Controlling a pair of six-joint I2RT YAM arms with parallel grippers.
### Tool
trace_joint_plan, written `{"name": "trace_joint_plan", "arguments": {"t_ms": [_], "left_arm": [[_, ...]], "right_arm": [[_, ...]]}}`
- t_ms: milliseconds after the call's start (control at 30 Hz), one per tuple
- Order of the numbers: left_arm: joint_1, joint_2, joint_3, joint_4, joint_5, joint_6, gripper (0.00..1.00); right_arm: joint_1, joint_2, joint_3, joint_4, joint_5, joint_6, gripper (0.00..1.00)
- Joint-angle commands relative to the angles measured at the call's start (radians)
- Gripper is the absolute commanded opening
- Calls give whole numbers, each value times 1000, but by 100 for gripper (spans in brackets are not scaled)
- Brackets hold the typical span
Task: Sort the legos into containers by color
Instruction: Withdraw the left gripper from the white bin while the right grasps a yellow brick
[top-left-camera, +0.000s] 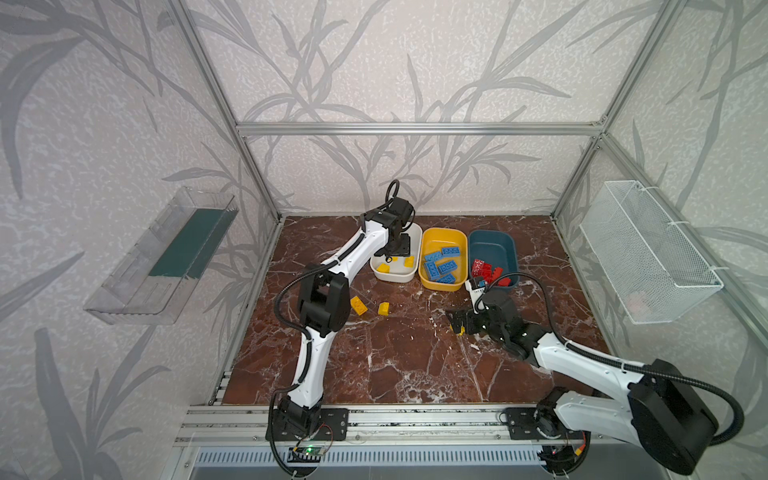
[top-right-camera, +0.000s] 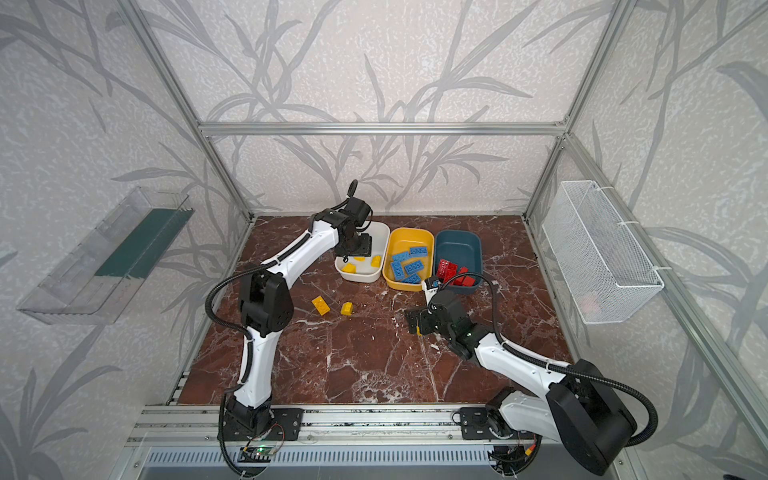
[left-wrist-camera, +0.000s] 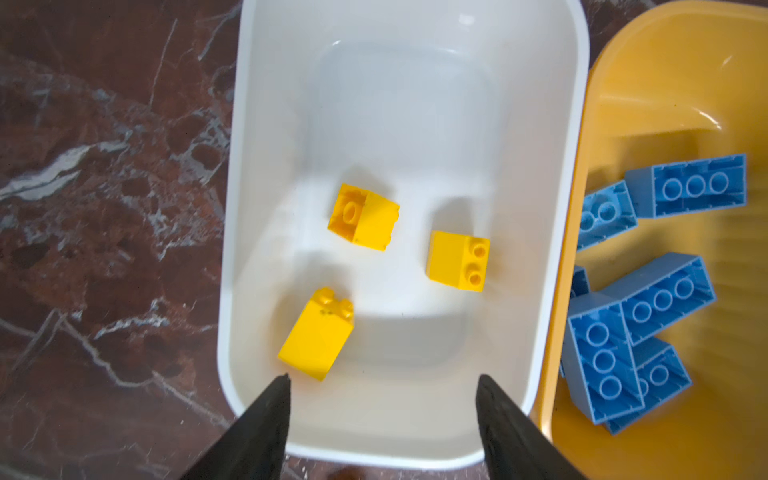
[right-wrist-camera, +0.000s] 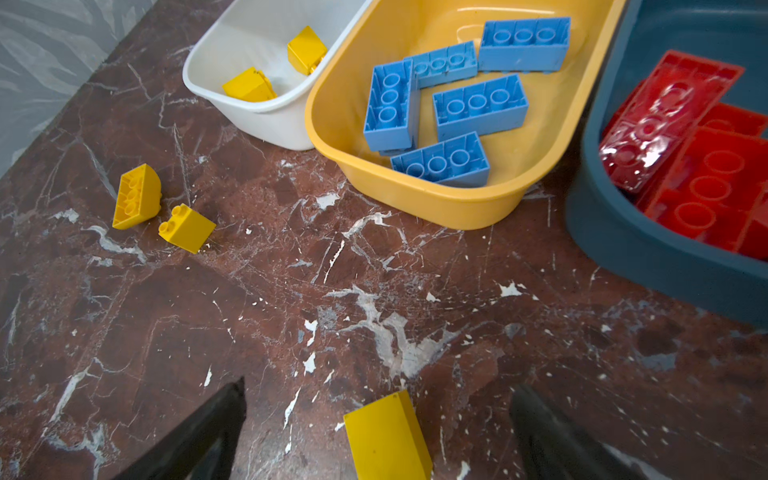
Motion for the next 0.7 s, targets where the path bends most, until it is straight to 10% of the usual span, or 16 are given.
{"name": "trace_joint_plan", "arguments": {"t_ms": [0, 667], "left_arm": [[4, -166, -101, 46, 9, -29, 72], [-10, -925, -855, 218, 64, -132, 72]], "right_arm": [[1, 40, 55, -57, -26, -32, 99], [40, 232, 176, -161, -42, -49, 96]]}}
